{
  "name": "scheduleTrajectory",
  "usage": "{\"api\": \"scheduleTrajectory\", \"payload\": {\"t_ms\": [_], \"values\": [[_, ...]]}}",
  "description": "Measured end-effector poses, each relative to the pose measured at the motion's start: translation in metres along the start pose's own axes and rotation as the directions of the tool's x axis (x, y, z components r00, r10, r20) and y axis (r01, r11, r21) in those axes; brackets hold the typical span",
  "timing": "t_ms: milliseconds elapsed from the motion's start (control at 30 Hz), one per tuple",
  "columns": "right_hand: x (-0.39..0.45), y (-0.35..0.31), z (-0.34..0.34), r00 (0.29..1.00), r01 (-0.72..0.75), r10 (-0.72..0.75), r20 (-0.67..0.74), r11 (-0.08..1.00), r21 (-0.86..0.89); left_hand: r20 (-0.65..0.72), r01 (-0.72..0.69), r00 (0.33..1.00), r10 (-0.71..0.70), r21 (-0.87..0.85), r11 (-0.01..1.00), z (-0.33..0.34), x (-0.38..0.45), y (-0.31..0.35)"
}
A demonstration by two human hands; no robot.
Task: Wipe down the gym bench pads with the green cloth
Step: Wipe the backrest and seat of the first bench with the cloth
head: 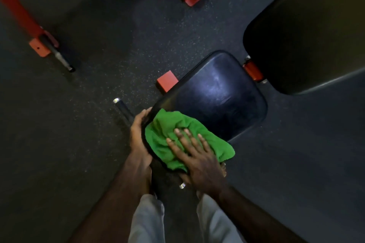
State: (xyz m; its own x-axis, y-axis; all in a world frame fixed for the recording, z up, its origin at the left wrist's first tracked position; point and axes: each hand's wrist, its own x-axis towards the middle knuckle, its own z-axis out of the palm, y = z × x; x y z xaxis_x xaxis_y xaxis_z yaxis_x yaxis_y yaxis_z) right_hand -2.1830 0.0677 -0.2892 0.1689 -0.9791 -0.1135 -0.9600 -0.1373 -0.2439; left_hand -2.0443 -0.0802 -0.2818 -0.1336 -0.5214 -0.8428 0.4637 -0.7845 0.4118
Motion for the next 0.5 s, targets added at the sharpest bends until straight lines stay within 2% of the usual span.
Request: {"api": "scheduleTrajectory", "payload": {"t_ms": [33, 67, 100, 133, 200, 267, 300, 367, 400, 433, 500], "values": [[-0.004, 0.012, -0.001, 0.994, -0.105, 0.105, -0.021, 0.994, 0.023, -0.046, -0.043, 0.998, 0.045, 0.057, 0.997, 0.003, 0.003, 0.0], [-0.005, 0.015, -0.002, 0.959, -0.275, 0.28, -0.048, 0.957, 0.088, -0.07, -0.103, 0.991, 0.112, 0.118, 0.988, 0.004, 0.011, -0.002], [-0.005, 0.01, -0.001, 0.891, -0.435, 0.449, -0.065, 0.887, 0.156, -0.111, -0.16, 0.976, 0.185, 0.204, 0.966, 0.006, 0.015, -0.004], [-0.004, -0.002, 0.0, 0.84, -0.517, 0.537, -0.074, 0.835, 0.188, -0.157, -0.213, 0.952, 0.265, 0.283, 0.935, 0.011, 0.016, -0.007], [-0.005, -0.024, 0.004, 0.873, -0.472, 0.481, -0.075, 0.874, 0.115, -0.199, -0.269, 0.91, 0.363, 0.383, 0.884, 0.021, 0.011, -0.013], [-0.011, -0.023, 0.008, 0.891, -0.438, 0.449, -0.062, 0.888, 0.137, -0.23, -0.277, 0.892, 0.39, 0.404, 0.872, 0.027, 0.007, -0.019], [-0.013, -0.016, 0.007, 0.847, -0.503, 0.526, -0.079, 0.84, 0.205, -0.251, -0.267, 0.89, 0.381, 0.389, 0.881, 0.03, 0.005, -0.02], [-0.006, -0.014, 0.0, 0.645, -0.691, 0.757, -0.108, 0.638, 0.341, -0.29, -0.253, 0.883, 0.369, 0.367, 0.895, 0.028, 0.004, -0.019], [0.003, -0.02, -0.003, 0.558, -0.753, 0.825, -0.095, 0.551, 0.36, -0.306, -0.265, 0.866, 0.396, 0.392, 0.881, 0.029, 0.004, -0.017], [0.015, -0.026, -0.006, 0.542, -0.778, 0.837, -0.081, 0.536, 0.327, -0.288, -0.294, 0.848, 0.444, 0.441, 0.848, 0.03, 0.005, -0.016], [0.025, -0.036, -0.005, 0.638, -0.733, 0.766, -0.078, 0.635, 0.245, -0.128, -0.39, 0.812, 0.569, 0.607, 0.693, 0.039, -0.002, -0.016]]}}
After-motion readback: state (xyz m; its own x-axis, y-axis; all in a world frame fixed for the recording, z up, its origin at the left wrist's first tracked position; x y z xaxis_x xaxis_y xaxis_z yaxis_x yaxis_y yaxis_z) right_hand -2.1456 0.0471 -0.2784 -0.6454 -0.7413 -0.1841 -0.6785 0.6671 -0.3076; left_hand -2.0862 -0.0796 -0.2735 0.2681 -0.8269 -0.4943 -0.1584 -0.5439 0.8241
